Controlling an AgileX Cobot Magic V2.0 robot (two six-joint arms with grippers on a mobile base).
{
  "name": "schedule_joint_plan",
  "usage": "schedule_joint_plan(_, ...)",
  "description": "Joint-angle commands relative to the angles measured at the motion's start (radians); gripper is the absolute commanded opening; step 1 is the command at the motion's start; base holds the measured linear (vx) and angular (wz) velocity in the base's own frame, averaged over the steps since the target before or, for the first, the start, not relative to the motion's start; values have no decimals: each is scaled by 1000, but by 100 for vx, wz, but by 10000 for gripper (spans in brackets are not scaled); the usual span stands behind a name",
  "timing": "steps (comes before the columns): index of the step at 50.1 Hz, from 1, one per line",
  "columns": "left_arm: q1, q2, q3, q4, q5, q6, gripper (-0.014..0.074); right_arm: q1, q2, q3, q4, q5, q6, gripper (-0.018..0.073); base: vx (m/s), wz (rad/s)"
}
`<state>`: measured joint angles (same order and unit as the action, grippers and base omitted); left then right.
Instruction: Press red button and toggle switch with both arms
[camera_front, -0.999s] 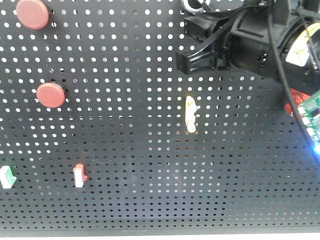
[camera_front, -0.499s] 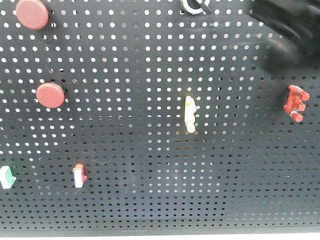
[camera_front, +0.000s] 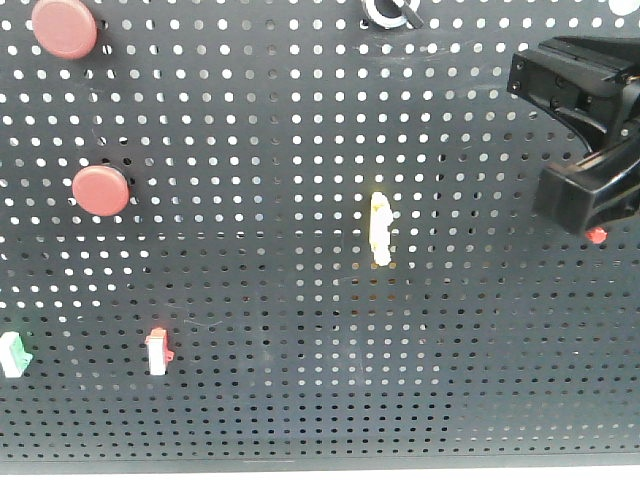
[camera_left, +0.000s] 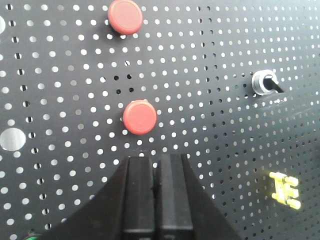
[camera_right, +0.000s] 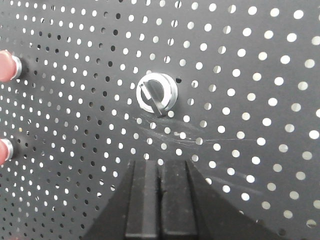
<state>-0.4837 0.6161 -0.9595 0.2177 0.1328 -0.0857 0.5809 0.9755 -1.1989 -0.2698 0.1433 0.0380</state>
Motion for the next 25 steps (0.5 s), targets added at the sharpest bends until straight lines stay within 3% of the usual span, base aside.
schedule_joint_plan(1, -6, 4, -23, -2, -69, -3, 2, -5, -17, -26, -13, -77, -5, -3, 0, 0)
schedule_joint_plan(10, 9, -8, -21, 33, -18, 24, 2, -5, -17, -26, -13, -77, -5, -3, 0, 0)
schedule_joint_plan(17, 147, -101, 98, 3, 63, 52, 2, -5, -17, -26, -13, -76, -5, -3, 0, 0)
schedule_joint_plan(25, 350, -276, 401, -120, -28, 52, 2, -5, -17, -26, -13, -76, -5, -3, 0, 0)
